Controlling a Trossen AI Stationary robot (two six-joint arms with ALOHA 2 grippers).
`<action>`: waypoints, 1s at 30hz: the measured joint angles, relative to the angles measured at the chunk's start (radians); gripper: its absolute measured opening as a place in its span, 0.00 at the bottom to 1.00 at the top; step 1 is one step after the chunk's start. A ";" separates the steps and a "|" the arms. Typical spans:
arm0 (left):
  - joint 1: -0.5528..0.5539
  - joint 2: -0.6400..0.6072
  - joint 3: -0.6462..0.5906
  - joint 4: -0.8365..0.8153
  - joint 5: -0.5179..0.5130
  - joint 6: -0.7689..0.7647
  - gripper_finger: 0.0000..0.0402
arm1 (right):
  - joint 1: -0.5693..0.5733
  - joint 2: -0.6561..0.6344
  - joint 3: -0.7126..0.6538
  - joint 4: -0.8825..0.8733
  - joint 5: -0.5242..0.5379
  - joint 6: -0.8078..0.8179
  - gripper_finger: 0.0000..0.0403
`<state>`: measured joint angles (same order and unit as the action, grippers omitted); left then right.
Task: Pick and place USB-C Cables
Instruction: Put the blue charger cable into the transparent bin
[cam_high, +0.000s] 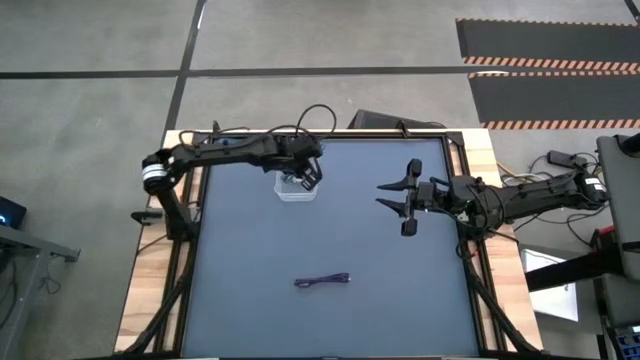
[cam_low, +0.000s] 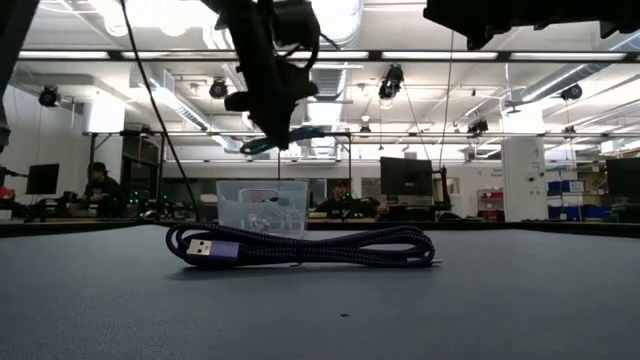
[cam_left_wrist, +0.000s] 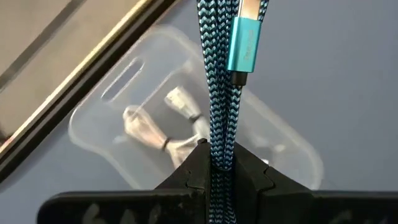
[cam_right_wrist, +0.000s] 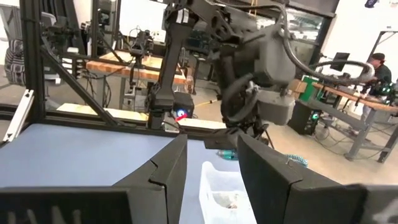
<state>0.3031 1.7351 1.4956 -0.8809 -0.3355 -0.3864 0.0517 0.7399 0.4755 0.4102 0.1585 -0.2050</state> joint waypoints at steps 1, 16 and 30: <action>0.010 0.008 0.000 -0.020 0.000 0.000 0.04 | 0.000 0.000 0.000 -0.004 0.000 0.002 0.33; 0.090 0.088 -0.008 -0.045 -0.004 -0.218 0.06 | 0.000 0.000 0.000 -0.009 0.000 -0.007 0.32; 0.096 0.091 -0.013 -0.050 0.050 -0.421 0.05 | 0.000 0.001 0.000 -0.016 0.000 -0.020 0.32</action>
<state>0.3990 1.8261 1.4822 -0.9312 -0.2858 -0.8069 0.0517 0.7406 0.4755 0.3940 0.1589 -0.2245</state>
